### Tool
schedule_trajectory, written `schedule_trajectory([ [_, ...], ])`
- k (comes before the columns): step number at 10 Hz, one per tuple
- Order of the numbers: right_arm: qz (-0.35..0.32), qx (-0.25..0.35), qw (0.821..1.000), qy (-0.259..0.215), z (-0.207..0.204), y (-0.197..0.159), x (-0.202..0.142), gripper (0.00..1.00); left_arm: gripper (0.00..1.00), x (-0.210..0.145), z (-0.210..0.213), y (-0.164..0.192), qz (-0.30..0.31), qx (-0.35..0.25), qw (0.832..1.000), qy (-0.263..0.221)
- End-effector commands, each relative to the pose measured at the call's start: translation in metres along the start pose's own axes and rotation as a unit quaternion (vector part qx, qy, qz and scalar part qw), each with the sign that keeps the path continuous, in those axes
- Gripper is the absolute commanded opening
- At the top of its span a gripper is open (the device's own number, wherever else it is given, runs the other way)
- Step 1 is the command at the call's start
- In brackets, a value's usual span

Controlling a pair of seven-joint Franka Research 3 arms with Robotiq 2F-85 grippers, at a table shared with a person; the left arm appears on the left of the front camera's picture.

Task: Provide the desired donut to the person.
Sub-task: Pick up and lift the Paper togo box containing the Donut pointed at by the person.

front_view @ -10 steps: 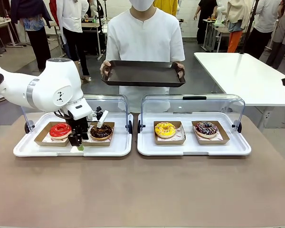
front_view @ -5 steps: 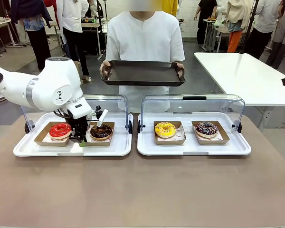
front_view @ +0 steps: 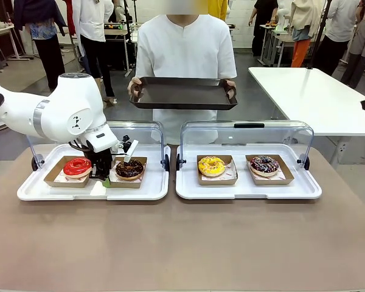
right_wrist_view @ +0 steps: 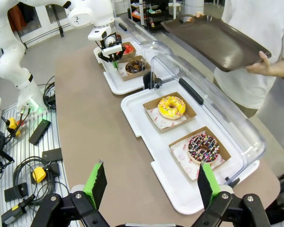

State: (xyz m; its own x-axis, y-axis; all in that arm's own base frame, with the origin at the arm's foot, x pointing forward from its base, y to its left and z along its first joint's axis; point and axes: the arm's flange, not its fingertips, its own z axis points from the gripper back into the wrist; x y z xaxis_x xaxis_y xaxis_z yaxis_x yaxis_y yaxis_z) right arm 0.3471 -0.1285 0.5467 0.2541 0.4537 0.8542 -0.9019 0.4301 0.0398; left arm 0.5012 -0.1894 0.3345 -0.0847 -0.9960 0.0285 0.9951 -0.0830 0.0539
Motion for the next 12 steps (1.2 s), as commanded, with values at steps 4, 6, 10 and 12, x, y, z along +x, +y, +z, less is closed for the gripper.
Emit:
schedule_trajectory([
  [4, 0.003, 0.002, 1.000, -0.010, -0.001, -0.001, 0.000, 1.00, 0.00, 0.005, 0.032, -0.011, -0.013, -0.022, 1.000, -0.004],
  [6, 0.003, 0.002, 1.000, -0.010, -0.001, -0.001, 0.000, 1.00, 0.00, 0.015, 0.101, -0.032, -0.031, -0.005, 0.999, 0.006],
  [10, 0.003, 0.002, 1.000, -0.010, -0.001, -0.001, 0.000, 1.00, 0.00, 0.031, 0.228, -0.069, -0.035, 0.031, 0.999, 0.018],
  [12, 0.003, 0.002, 1.000, -0.010, -0.001, -0.001, 0.000, 1.00, 0.00, 0.042, 0.273, -0.083, -0.029, 0.056, 0.998, 0.023],
])
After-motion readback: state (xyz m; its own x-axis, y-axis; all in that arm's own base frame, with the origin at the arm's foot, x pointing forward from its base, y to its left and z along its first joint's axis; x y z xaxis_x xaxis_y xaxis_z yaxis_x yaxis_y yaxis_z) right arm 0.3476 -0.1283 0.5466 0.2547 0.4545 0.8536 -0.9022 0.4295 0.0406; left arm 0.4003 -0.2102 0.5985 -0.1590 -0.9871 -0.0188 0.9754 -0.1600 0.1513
